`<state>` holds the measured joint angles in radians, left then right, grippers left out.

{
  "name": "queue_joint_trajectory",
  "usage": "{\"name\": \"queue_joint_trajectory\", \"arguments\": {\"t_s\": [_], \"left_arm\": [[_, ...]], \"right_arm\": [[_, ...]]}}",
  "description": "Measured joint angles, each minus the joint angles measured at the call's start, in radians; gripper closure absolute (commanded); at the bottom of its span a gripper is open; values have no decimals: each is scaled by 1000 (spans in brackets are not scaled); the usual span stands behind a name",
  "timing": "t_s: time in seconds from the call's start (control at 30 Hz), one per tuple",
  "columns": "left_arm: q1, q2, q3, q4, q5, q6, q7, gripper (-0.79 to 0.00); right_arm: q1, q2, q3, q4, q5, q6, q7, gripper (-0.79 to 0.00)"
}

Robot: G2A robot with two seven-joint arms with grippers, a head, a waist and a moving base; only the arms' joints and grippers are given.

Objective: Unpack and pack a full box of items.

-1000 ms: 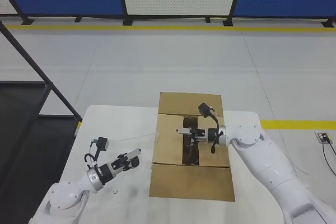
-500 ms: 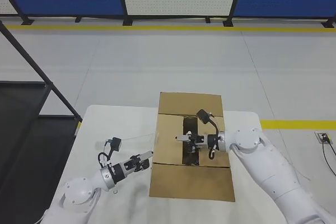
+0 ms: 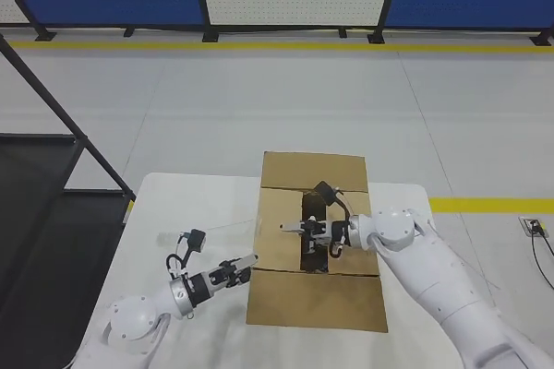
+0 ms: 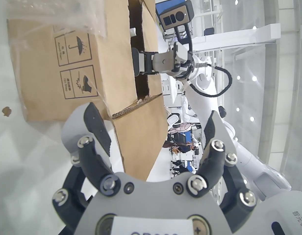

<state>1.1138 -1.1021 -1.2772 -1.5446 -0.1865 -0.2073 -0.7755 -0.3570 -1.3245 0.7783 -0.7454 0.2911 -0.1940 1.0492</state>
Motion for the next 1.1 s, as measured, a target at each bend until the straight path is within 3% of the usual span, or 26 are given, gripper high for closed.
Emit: {"name": "queue_joint_trajectory", "arguments": {"t_s": [0.27, 0.57, 1.1], "left_arm": [[17, 1, 12, -27, 8, -1, -15, -785], [67, 10, -21, -83, 20, -21, -25, -785], [324, 50, -417, -219, -140, -108, 79, -785]], "right_arm": [[17, -10, 45, 53, 107, -84, 55, -785], [43, -33, 54, 51, 160, -90, 49, -785], [78, -102, 22, 36, 262, -116, 33, -785]]}}
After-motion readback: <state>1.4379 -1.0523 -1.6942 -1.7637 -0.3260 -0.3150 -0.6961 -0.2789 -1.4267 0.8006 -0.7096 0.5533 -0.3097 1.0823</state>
